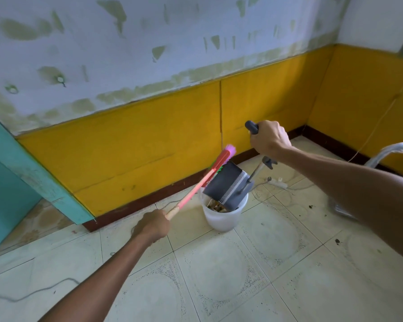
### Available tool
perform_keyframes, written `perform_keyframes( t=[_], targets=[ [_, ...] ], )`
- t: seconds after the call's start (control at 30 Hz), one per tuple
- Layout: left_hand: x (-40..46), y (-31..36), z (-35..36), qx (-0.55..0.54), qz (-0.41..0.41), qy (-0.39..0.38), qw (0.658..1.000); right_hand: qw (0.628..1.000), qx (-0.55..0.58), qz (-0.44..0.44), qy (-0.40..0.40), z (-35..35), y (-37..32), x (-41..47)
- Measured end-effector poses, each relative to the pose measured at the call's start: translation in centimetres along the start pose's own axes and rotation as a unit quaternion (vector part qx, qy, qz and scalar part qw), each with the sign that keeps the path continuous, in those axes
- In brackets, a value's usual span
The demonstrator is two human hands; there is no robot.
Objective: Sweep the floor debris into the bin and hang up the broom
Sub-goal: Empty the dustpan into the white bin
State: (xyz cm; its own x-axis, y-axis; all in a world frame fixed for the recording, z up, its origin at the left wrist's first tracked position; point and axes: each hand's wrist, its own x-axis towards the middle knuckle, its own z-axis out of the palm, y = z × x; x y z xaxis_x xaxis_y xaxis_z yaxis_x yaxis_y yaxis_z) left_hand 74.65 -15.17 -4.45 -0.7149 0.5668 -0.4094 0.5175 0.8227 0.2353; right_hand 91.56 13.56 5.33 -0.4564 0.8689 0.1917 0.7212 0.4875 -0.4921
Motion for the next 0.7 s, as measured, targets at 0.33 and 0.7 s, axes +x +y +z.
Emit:
perform_keyframes(
  t=[0.33, 0.7],
  targets=[
    [-1.4, 0.6, -0.3, -0.035, -0.001, -0.037, 0.999, 1.0, 0.007, 0.014, 0.027, 0.5, -1.2, 0.6],
    [-5.6, -0.4, -4.8, -0.061, -0.007, -0.092, 0.994, 0.999, 0.016, 0.037, 0.02, 1.9, -2.2, 1.8]
  ],
)
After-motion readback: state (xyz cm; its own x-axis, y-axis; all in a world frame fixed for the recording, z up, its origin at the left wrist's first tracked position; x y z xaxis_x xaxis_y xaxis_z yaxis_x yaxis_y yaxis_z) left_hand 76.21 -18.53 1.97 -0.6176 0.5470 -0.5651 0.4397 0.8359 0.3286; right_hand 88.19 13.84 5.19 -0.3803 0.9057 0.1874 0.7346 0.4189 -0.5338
